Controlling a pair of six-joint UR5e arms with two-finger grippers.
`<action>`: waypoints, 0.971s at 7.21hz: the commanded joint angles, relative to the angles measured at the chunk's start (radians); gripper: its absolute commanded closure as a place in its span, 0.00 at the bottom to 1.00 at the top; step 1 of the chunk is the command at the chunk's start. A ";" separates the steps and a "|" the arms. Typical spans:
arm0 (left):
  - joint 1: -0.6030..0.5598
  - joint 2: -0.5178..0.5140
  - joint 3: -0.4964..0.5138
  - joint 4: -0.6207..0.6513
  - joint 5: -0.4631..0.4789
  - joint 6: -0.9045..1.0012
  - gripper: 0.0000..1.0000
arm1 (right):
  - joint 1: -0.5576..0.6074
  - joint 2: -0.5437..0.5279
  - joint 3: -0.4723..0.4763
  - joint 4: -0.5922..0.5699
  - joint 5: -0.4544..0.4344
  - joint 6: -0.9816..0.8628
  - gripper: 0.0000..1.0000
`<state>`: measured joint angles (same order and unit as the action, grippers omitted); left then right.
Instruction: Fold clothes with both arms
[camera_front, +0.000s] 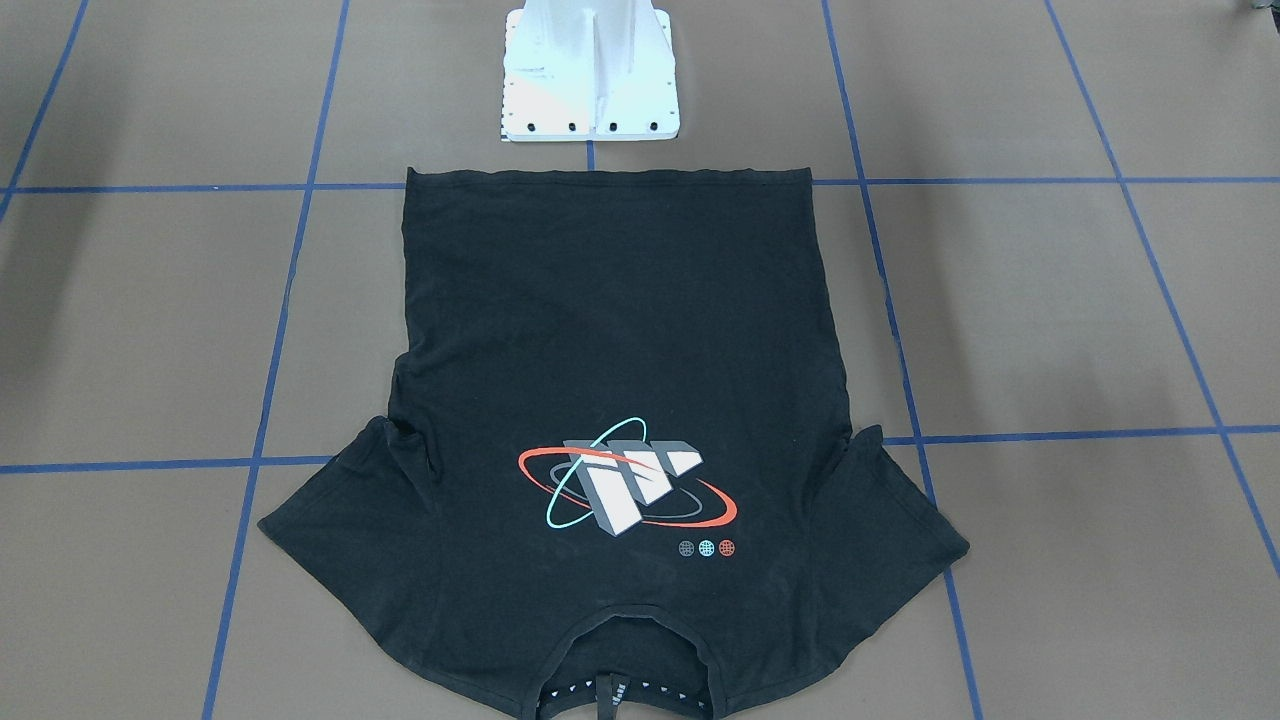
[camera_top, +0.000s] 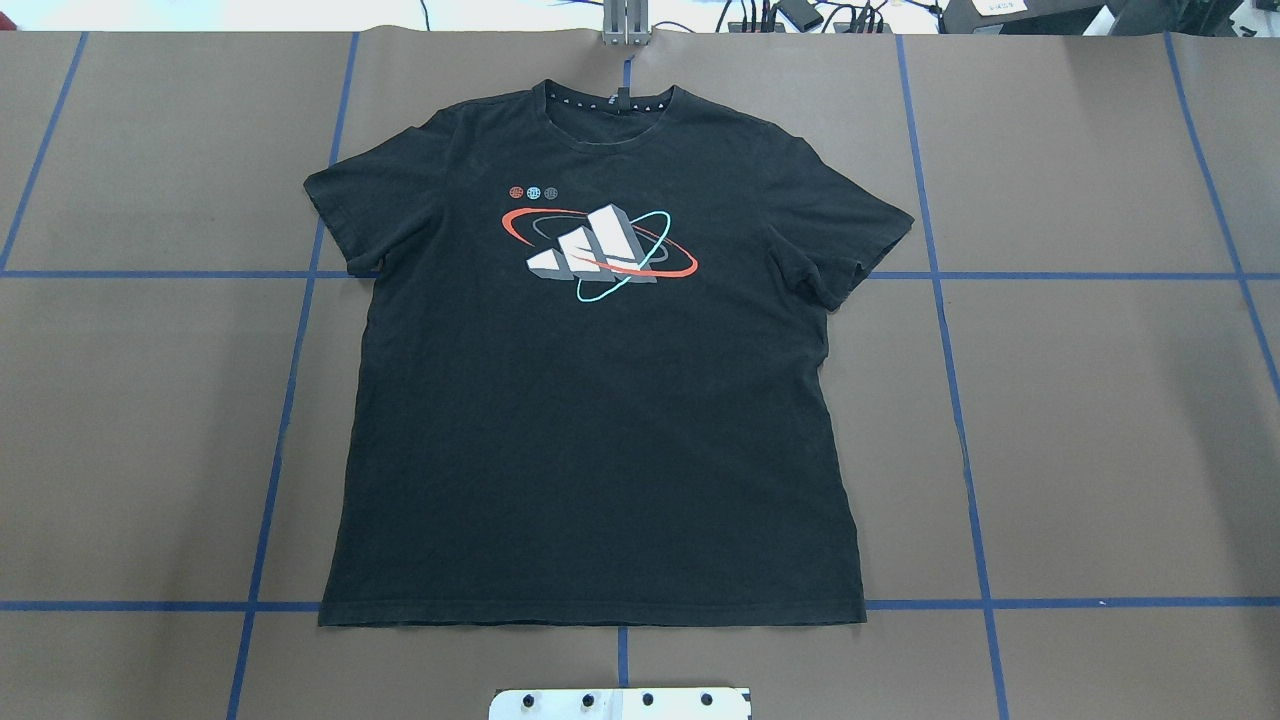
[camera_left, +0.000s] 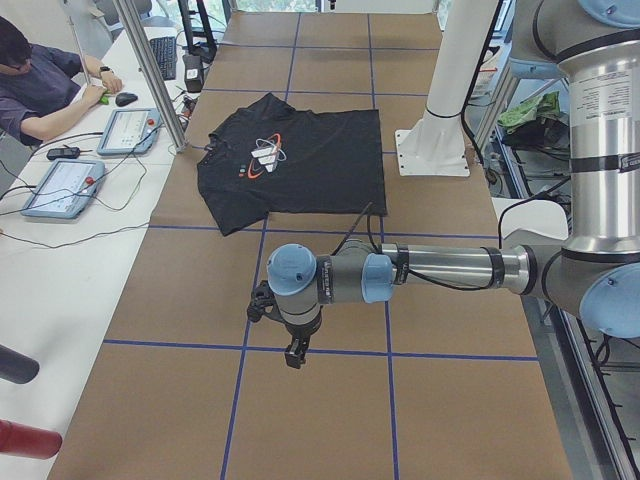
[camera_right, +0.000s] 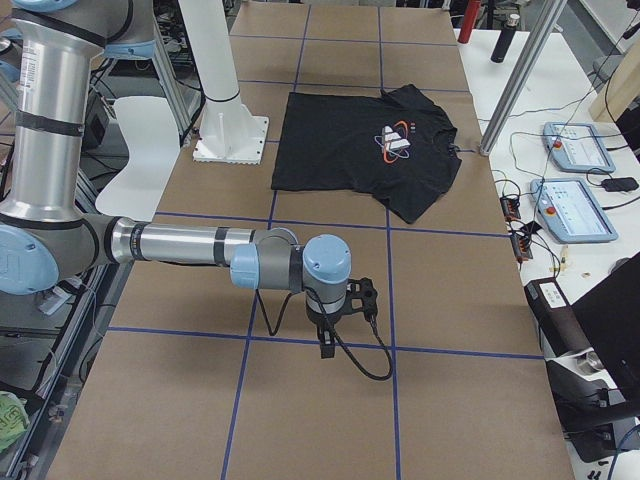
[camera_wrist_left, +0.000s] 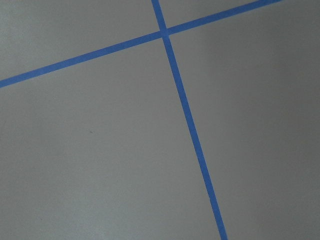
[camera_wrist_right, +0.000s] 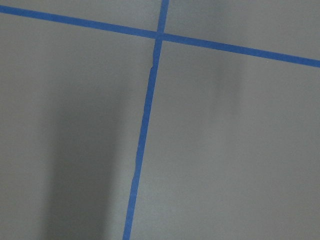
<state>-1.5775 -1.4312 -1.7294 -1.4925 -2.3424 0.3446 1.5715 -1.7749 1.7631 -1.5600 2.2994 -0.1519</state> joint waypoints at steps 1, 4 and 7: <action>0.004 -0.005 -0.007 0.003 0.000 -0.006 0.00 | 0.001 0.000 -0.001 0.001 0.000 0.000 0.00; 0.007 -0.003 -0.084 -0.003 -0.003 0.002 0.00 | -0.002 0.003 0.001 0.002 0.003 0.002 0.00; 0.010 -0.032 -0.166 -0.006 -0.009 -0.009 0.00 | -0.002 0.008 0.007 0.002 0.011 0.005 0.00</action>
<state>-1.5685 -1.4477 -1.8592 -1.4961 -2.3499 0.3394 1.5695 -1.7705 1.7661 -1.5585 2.3077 -0.1497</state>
